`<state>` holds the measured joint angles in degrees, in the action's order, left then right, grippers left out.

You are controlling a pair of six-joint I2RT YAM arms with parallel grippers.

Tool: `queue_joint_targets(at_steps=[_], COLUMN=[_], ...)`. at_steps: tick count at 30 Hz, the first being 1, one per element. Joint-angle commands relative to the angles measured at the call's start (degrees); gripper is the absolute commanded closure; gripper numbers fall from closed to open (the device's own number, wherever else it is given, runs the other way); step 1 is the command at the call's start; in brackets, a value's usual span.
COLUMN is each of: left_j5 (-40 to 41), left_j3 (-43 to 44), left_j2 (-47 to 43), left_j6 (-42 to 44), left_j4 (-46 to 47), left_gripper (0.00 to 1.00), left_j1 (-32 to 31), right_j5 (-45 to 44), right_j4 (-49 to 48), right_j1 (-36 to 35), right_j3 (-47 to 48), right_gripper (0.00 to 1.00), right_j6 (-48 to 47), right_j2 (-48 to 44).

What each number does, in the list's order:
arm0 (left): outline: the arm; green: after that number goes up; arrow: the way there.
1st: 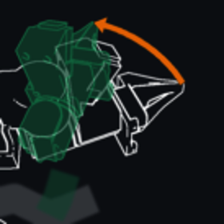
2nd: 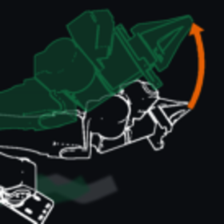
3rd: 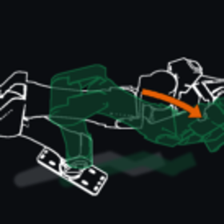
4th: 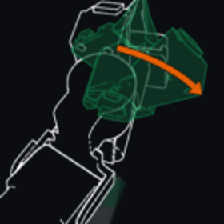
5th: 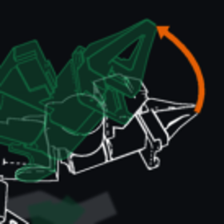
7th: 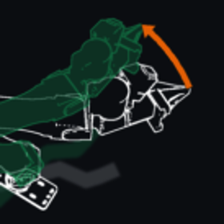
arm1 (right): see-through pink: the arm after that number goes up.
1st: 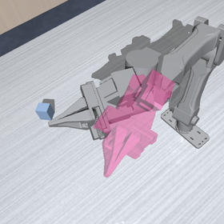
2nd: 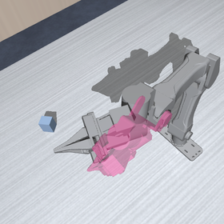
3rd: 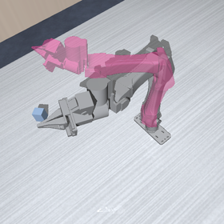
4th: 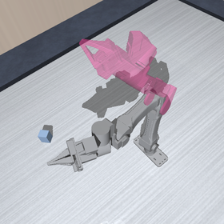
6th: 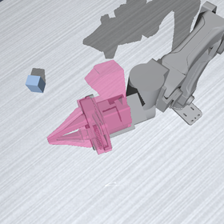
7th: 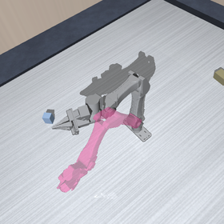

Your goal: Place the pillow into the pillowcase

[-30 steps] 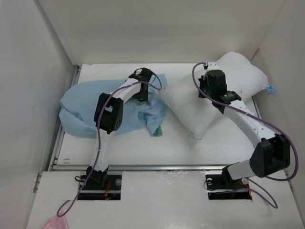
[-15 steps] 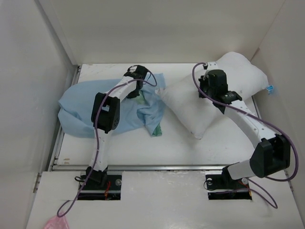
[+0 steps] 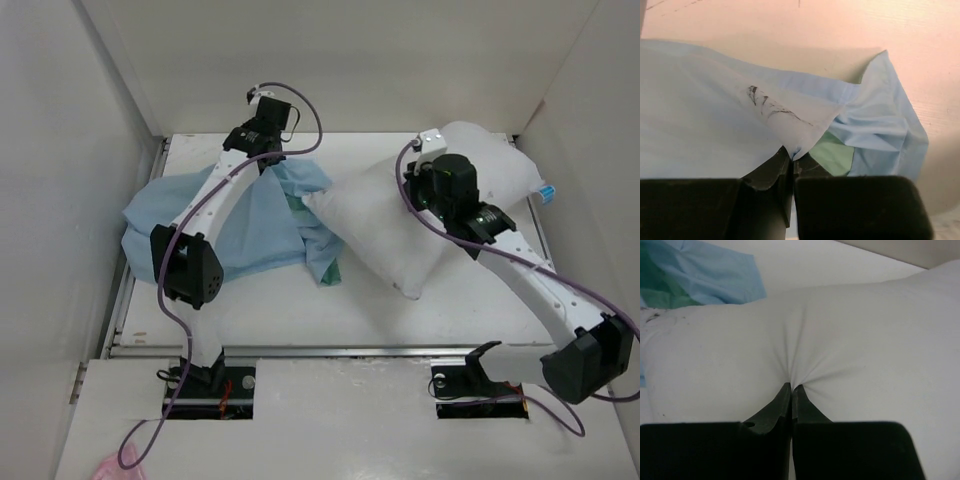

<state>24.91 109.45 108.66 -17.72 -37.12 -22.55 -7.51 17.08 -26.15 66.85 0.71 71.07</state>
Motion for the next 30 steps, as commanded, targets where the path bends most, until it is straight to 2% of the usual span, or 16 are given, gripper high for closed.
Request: queue_joint_targets(at_steps=[1,2,7,9,13,16,19,22,30], left_j5=[-2.75,-2.76,-5.22,-5.22,-3.38,-1.36,-1.35,-1.96,-4.41], left_j3=[1.12,0.60,-5.11,-7.13,-10.30,-9.52,-6.54,-5.83,-7.50], left_j2=[-1.52,-2.22,-5.12,-7.05,-9.43,-9.43,-8.12,-8.11,-9.26], left_j6=[1.98,2.68,2.16,1.46,1.46,1.46,1.46,1.46,3.74], left_j4=[-0.05,0.47,1.70,2.23,2.76,2.76,2.23,2.23,3.64], left_gripper=[1.00,1.00,1.00,1.00,1.00,1.00,1.00,1.00,1.00], left_j1=[-1.53,-2.23,-2.85,-3.38,-3.38,-2.77,-1.37,-0.66,-0.66], right_j5=[1.72,0.92,0.04,-3.38,0.38,2.83,5.39,3.66,0.65], right_j4=[-8.90,-9.60,-11.98,-11.98,-11.73,-10.94,-11.63,-11.63,-11.10], right_j1=[-6.44,-8.37,-8.92,-8.92,-5.50,-4.44,-4.43,-4.43,-4.43], right_j3=[4.95,7.31,18.47,23.91,29.38,28.52,19.76,15.70,16.30], right_gripper=[1.00,1.00,1.00,1.00,1.00,1.00,1.00,1.00,1.00], right_j6=[-3.35,-4.04,-4.05,-4.75,-5.46,-6.77,-10.37,-10.38,-10.99], right_j2=[2.40,3.89,17.50,20.94,26.92,26.93,22.11,19.47,20.16])
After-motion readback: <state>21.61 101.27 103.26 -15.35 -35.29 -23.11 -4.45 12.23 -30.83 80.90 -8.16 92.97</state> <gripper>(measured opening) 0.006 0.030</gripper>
